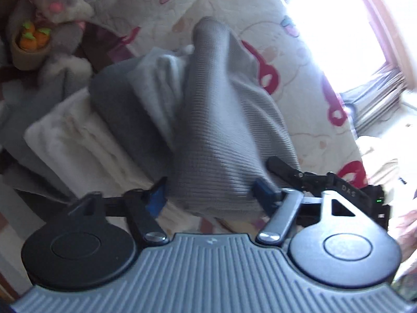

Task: Fold clothes
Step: 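Lower the grey shirt onto the stack top and press it flat with both grippers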

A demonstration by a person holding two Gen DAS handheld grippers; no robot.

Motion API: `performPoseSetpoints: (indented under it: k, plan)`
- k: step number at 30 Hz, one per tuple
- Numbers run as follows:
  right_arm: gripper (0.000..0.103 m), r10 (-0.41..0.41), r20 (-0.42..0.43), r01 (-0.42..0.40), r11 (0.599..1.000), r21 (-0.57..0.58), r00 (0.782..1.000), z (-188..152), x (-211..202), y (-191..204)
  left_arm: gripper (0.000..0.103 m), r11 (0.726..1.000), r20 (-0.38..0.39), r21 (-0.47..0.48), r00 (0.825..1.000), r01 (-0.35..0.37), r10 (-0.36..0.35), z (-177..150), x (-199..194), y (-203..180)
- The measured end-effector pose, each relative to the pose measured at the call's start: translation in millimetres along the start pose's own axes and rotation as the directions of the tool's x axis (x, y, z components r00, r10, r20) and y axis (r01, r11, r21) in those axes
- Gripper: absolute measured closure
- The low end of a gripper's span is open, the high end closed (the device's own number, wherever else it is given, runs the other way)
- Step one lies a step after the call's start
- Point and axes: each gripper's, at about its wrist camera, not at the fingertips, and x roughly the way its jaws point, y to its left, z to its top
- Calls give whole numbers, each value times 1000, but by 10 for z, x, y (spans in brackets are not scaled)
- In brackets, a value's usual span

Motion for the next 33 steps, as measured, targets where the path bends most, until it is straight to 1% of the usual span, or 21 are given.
performPoseSetpoints:
  k: [1, 2, 6, 7, 8, 9, 10, 12, 14, 15, 17, 19, 22, 23, 25, 27, 29, 30, 31, 32, 33]
  plan:
    - [69, 13, -5, -13, 1000, 0, 1000, 15, -8, -7, 79, 1000, 14, 22, 1000, -15, 15, 15, -23, -39]
    - [66, 25, -10, -25, 1000, 0, 1000, 29, -17, -15, 79, 999, 29, 43, 999, -31, 30, 31, -45, -78]
    - [47, 76, -31, -76, 997, 2, 997, 88, -51, -45, 81, 987, 91, 127, 992, -97, 86, 92, -136, -234]
    - [46, 87, -35, -87, 996, -1, 996, 104, -61, -51, 81, 983, 107, 147, 989, -114, 99, 107, -158, -273]
    - [46, 78, -17, -79, 996, -35, 997, 135, -91, -42, 81, 978, 119, 163, 987, -130, 111, 122, -165, -308]
    - [43, 98, 0, -98, 995, -35, 995, 180, -119, -59, 81, 975, 122, 171, 985, -144, 124, 135, -144, -335]
    - [34, 117, 23, -116, 993, -16, 993, 235, -138, -88, 81, 973, 125, 174, 983, -152, 131, 141, -128, -348]
    - [23, 95, 53, -94, 995, -21, 994, 406, -112, -91, 81, 976, 125, 163, 984, -143, 123, 122, -117, -322]
    - [20, 59, 63, -55, 996, -66, 996, 570, -38, -59, 81, 980, 125, 150, 985, -134, 115, 105, -106, -292]
    - [18, 43, 44, -40, 997, -69, 998, 640, 57, -75, 81, 982, 125, 140, 986, -128, 111, 98, -103, -269]
    - [18, 12, 6, -11, 997, -74, 1000, 777, 247, -106, 81, 986, 128, 118, 986, -117, 102, 76, -109, -226]
    - [18, -47, -27, 45, 996, -73, 999, 836, 448, -151, 80, 990, 118, 99, 989, -103, 91, 88, -101, -186]
    - [18, -43, -53, 35, 988, -151, 998, 822, 603, -146, 79, 993, 99, 92, 993, -72, 62, 133, -82, -135]
    - [19, -17, -45, 10, 989, -148, 999, 830, 594, -155, 79, 994, 97, 92, 994, -66, 57, 145, -81, -116]
    - [35, 32, -30, -36, 989, -146, 999, 846, 580, -171, 79, 995, 99, 86, 994, -56, 48, 161, -93, -74]
    - [38, 20, -58, -30, 980, -195, 998, 866, 620, -130, 79, 996, 102, 80, 994, -47, 39, 172, -103, -36]
    - [35, 6, -87, -23, 982, -189, 996, 891, 716, -138, 79, 997, 102, 72, 994, -35, 27, 168, -98, 3]
    - [30, 0, -98, -19, 983, -185, 995, 903, 764, -141, 79, 997, 101, 65, 995, -31, 24, 162, -92, 24]
    - [26, -3, -77, -10, 987, -161, 997, 902, 805, -142, 78, 998, 99, 59, 995, -27, 21, 157, -85, 44]
    - [26, -6, -56, -1, 991, -137, 998, 901, 846, -142, 79, 998, 95, 55, 995, -23, 17, 155, -77, 58]
    - [41, -11, -31, 7, 992, -122, 999, 895, 880, -133, 79, 998, 94, 60, 995, -22, 16, 156, -77, 54]
